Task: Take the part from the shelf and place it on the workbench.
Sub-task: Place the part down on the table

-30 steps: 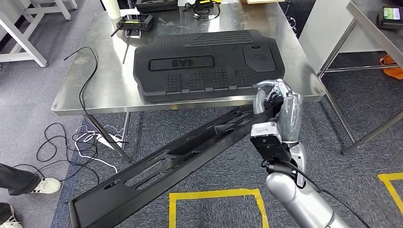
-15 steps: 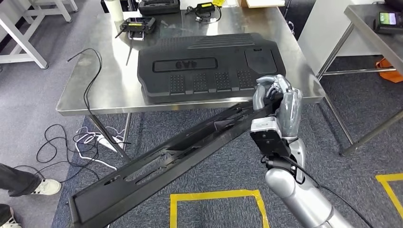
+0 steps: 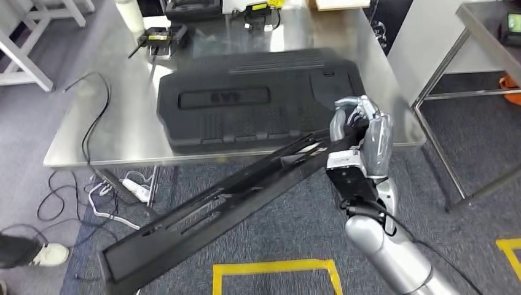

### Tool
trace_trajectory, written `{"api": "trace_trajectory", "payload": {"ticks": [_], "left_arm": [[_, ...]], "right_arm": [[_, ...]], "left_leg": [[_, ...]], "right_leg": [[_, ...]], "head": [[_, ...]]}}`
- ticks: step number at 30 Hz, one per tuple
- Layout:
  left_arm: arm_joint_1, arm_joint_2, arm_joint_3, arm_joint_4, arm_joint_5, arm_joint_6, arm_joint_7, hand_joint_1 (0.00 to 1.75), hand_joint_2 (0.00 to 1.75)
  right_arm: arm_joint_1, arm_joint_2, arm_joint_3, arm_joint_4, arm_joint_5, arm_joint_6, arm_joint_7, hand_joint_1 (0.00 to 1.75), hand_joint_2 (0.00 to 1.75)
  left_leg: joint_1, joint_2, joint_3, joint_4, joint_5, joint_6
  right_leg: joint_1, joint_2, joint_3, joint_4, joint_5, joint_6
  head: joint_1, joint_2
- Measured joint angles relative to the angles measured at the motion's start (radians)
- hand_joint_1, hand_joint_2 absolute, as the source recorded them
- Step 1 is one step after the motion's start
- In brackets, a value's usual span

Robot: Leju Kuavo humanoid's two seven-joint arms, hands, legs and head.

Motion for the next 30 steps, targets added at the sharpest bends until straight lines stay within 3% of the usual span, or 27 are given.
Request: {"api": "trace_trajectory", "payload": {"ticks": [1,2,3,5,6,7,8,9,10,11,12,15,16,21,30], "left_arm": [[-0.002,0.0,0.0,-0.001,-0.002,0.001,-0.002,1.75,1.75],[-0.005,0.0,0.0,-0.002,-0.003,0.002,-0.003,1.75,1.75],[-0.007,0.0,0.001,-0.003,-0.005,0.002,-0.004,1.75,1.75],[-0.012,0.0,0.002,-0.003,-0.009,0.003,-0.005,1.75,1.75],[-0.013,0.0,0.002,-0.004,-0.01,0.003,-0.004,1.75,1.75],[-0.013,0.0,0.003,-0.004,-0.012,0.003,-0.002,1.75,1.75],[-0.012,0.0,0.003,-0.004,-0.014,0.003,0.0,1.75,1.75],[-0.011,0.0,0.003,-0.004,-0.015,0.002,0.002,1.75,1.75],[-0.009,0.001,0.003,-0.004,-0.018,0.001,0.004,1.75,1.75],[-0.008,0.002,0.003,-0.004,-0.02,0.0,0.005,1.75,1.75],[-0.008,0.002,0.004,-0.004,-0.021,-0.002,0.006,1.75,1.75],[-0.007,0.002,0.004,-0.005,-0.024,-0.005,0.007,1.75,1.75],[-0.006,0.003,0.004,-0.005,-0.024,-0.004,0.007,1.75,1.75],[-0.005,0.003,0.004,-0.005,-0.03,-0.004,0.007,1.75,1.75],[-0.005,0.003,0.004,-0.005,-0.032,-0.005,0.007,1.75,1.75]], "right_arm": [[-0.001,0.0,0.0,0.0,0.0,0.0,-0.001,1.75,1.75],[0.0,0.0,0.0,0.001,0.001,0.0,-0.001,1.75,1.75],[0.001,0.0,0.0,0.002,0.001,0.0,-0.001,1.75,1.75],[0.003,0.0,0.0,0.003,0.002,0.0,0.0,1.75,1.75],[0.004,0.0,0.0,0.003,0.002,0.0,0.0,1.75,1.75],[0.004,0.0,0.0,0.003,0.003,0.0,0.0,1.75,1.75],[0.004,0.0,0.0,0.003,0.003,0.0,0.0,1.75,1.75],[0.005,0.001,0.0,0.004,0.003,0.0,0.0,1.75,1.75],[0.007,0.001,0.0,0.005,0.003,0.0,-0.001,1.75,1.75],[0.01,0.001,0.001,0.007,0.002,0.0,-0.001,1.75,1.75],[0.012,0.002,0.001,0.008,0.002,0.0,-0.002,1.75,1.75],[0.017,0.002,-0.001,0.009,0.002,0.0,-0.007,1.75,1.75],[0.017,0.003,-0.001,0.009,0.003,0.0,-0.008,1.75,1.75],[0.023,0.003,-0.005,0.009,0.009,0.0,-0.009,1.75,1.75],[0.044,0.003,-0.012,0.008,0.01,0.0,-0.004,1.75,1.75]], "left_leg": [[-0.002,0.004,-0.046,0.076,0.009,0.0],[-0.006,0.008,-0.1,0.148,-0.003,0.002],[-0.012,0.01,-0.148,0.203,-0.037,0.005],[-0.028,0.012,-0.214,0.238,-0.122,0.02],[-0.037,0.012,-0.232,0.22,-0.138,0.032],[-0.048,0.012,-0.243,0.182,-0.12,0.048],[-0.06,0.011,-0.248,0.125,-0.057,0.069],[-0.074,0.007,-0.254,0.071,0.024,0.091],[-0.084,0.004,-0.256,0.027,0.098,0.108],[-0.091,0.002,-0.258,-0.002,0.151,0.119],[-0.093,0.0,-0.26,-0.011,0.169,0.117],[-0.09,0.002,-0.254,-0.019,0.169,0.098],[-0.091,0.001,-0.253,-0.019,0.166,0.096],[-0.09,0.001,-0.252,-0.019,0.157,0.103],[-0.089,0.001,-0.249,-0.019,0.156,0.104]], "right_leg": [[0.002,0.0,0.016,-0.008,-0.008,-0.004],[0.004,-0.001,0.034,-0.016,-0.016,-0.006],[0.008,-0.001,0.054,-0.025,-0.023,-0.007],[0.018,0.0,0.099,-0.044,-0.04,-0.009],[0.024,0.001,0.121,-0.051,-0.049,-0.011],[0.032,0.002,0.144,-0.059,-0.06,-0.014],[0.038,0.003,0.164,-0.066,-0.071,-0.017],[0.045,0.006,0.181,-0.069,-0.081,-0.018],[0.051,0.008,0.193,-0.072,-0.09,-0.018],[0.053,0.011,0.199,-0.073,-0.099,-0.017],[0.056,0.014,0.202,-0.07,-0.106,-0.019],[0.055,0.014,0.201,-0.068,-0.117,-0.031],[0.054,0.013,0.202,-0.07,-0.118,-0.032],[0.055,0.012,0.21,-0.084,-0.126,-0.03],[0.055,0.011,0.214,-0.088,-0.126,-0.03]], "head": [[-0.005,0.0],[-0.01,0.0],[-0.011,0.0],[-0.015,0.0],[-0.016,0.0],[-0.017,0.0],[-0.017,0.0],[-0.015,0.0],[-0.012,0.0],[-0.011,0.0],[-0.01,0.0],[-0.012,0.0],[-0.012,0.0],[-0.011,0.0],[-0.011,0.0]]}}
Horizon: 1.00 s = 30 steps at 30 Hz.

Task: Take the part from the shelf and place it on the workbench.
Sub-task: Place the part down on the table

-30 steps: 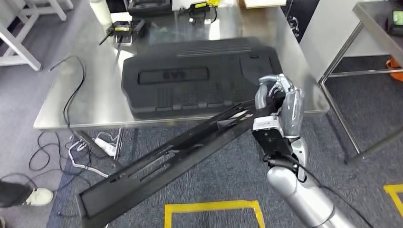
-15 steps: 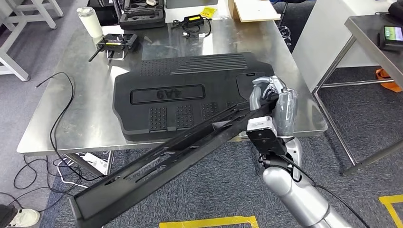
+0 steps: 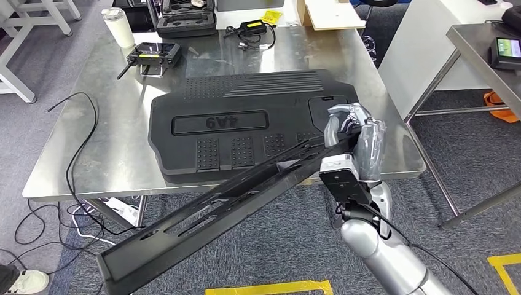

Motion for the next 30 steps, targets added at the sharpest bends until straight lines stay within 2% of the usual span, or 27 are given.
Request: {"api": "trace_trajectory", "payload": {"ticks": [15,22,30], "left_arm": [[-0.002,0.0,0.0,0.0,-0.007,-0.001,0.0,1.75,1.75],[-0.009,0.0,0.002,0.0,0.013,0.001,0.0,1.75,1.75],[-0.01,0.0,0.012,0.0,0.026,0.006,0.023,1.75,1.75]], "right_arm": [[-0.08,0.005,0.044,0.0,0.064,0.062,0.037,1.75,1.75],[-0.324,0.053,0.169,0.05,0.06,0.175,0.12,1.75,1.75],[-0.594,0.176,0.34,0.236,0.029,0.296,0.185,1.75,1.75]], "left_leg": [[0.001,0.0,0.003,0.0,0.0,0.0],[0.004,0.0,0.004,0.0,0.001,-0.001],[0.006,-0.001,0.003,0.0,0.001,-0.002]], "right_leg": [[0.002,-0.001,0.004,0.001,0.0,0.0],[0.004,-0.001,0.004,0.001,0.0,-0.001],[0.006,-0.002,0.004,0.002,0.0,-0.001]], "head": [[0.0,0.0],[0.0,0.0],[0.0,0.0]]}}
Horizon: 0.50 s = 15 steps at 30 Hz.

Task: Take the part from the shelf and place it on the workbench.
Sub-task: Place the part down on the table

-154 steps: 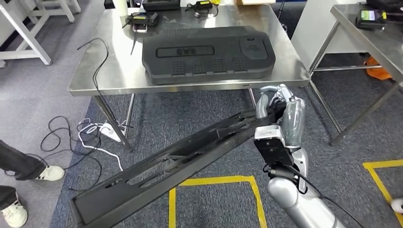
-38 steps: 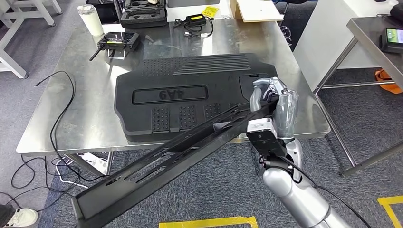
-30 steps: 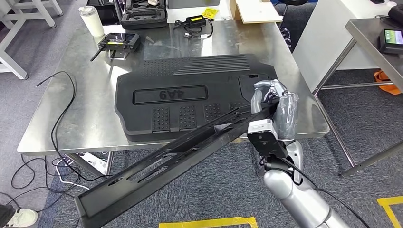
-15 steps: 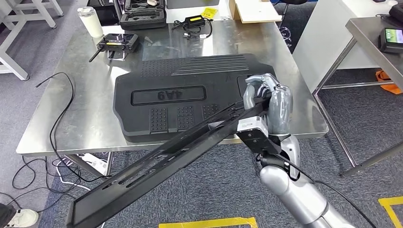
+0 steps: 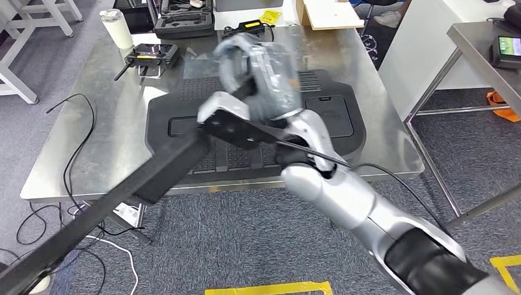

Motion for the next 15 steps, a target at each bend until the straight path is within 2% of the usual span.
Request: {"api": "trace_trajectory", "payload": {"ticks": [9,15], "left_arm": [[-0.009,0.0,0.001,0.0,-0.02,-0.007,0.042,1.75,1.75],[-0.02,0.0,0.001,0.0,-0.058,-0.011,0.057,1.75,1.75]], "right_arm": [[-0.203,0.174,0.116,0.331,-0.08,0.063,0.018,1.75,1.75],[-0.306,0.259,0.163,0.561,-0.054,0.058,0.09,1.75,1.75]], "left_leg": [[0.001,-0.002,-0.001,0.0,0.0,-0.001],[0.001,-0.004,-0.001,0.0,0.001,-0.001]], "right_leg": [[0.001,-0.002,0.0,0.0,-0.001,-0.001],[0.001,-0.004,0.0,0.0,-0.001,-0.001]], "head": [[0.0,0.0],[0.0,0.0]]}}
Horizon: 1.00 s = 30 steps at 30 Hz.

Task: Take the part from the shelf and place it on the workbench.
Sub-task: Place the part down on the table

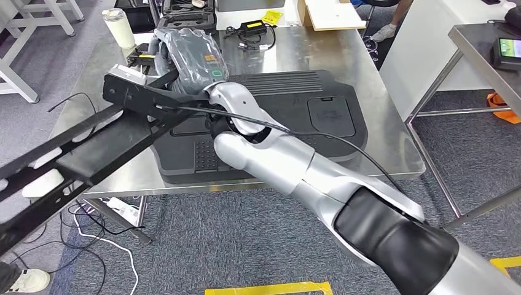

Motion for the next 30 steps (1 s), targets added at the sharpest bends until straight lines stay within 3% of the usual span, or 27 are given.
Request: {"api": "trace_trajectory", "payload": {"ticks": [11,24,30], "left_arm": [[-0.008,0.0,0.0,0.0,-0.03,-0.013,0.043,1.75,1.75],[-0.008,0.0,0.0,0.001,-0.042,-0.012,0.037,1.75,1.75],[-0.008,0.0,0.0,0.001,-0.055,-0.012,0.03,1.75,1.75]], "right_arm": [[-0.052,0.046,0.041,0.226,-0.031,-0.016,0.029,1.75,1.75],[-0.081,0.069,0.049,0.277,-0.108,-0.159,-0.041,1.75,1.75],[-0.109,0.075,0.053,0.282,-0.118,-0.169,0.06,1.75,1.75]], "left_leg": [[0.0,0.0,0.0,0.0,0.0,0.0],[0.0,0.0,0.0,0.001,0.0,-0.001],[0.0,0.0,0.0,0.001,0.0,-0.001]], "right_leg": [[-0.001,0.0,0.0,-0.001,0.001,0.0],[-0.001,0.001,0.0,-0.001,0.001,-0.001],[-0.001,0.001,0.0,-0.001,0.001,-0.001]], "head": [[0.0,0.0],[0.0,0.0],[0.0,0.0]]}}
